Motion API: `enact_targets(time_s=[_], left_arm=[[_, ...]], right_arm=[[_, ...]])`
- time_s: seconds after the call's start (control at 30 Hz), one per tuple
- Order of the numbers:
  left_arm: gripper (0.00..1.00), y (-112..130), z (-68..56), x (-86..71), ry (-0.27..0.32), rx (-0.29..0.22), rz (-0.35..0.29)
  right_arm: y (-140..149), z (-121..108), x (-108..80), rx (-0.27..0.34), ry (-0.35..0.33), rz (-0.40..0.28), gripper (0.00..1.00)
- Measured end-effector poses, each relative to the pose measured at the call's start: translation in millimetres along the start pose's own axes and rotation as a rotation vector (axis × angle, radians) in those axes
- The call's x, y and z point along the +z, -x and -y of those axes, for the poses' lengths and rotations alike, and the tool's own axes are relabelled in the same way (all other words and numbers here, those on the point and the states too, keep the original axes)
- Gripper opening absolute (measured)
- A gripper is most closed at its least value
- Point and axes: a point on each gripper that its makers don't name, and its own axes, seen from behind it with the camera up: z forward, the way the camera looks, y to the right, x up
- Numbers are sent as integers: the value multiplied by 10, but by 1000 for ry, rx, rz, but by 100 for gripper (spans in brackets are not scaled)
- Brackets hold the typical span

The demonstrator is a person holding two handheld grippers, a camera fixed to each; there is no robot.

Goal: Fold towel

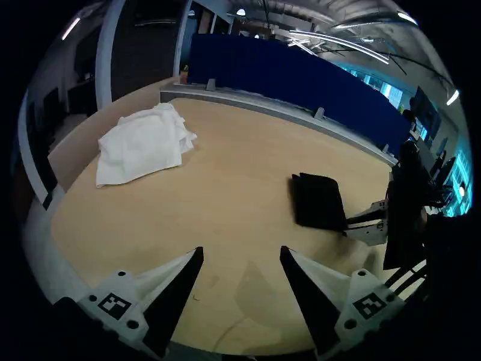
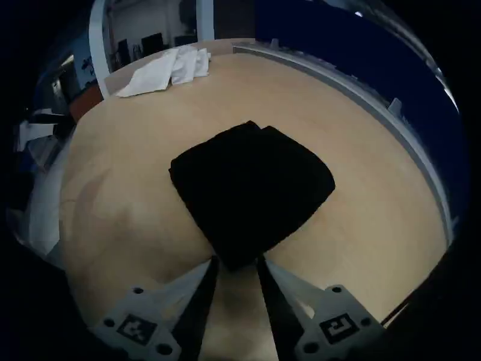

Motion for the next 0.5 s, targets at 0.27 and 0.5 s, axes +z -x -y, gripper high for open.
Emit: enact_targets(time_s=[0.27,0.5], left_arm=[[94,-5,-14,13,2,0,1],[94,-8,-16,27,2,1,3]], right_arm=[[5,-5,29,12,-3,1,28],[-21,-1,22,27,-16,-5,13]])
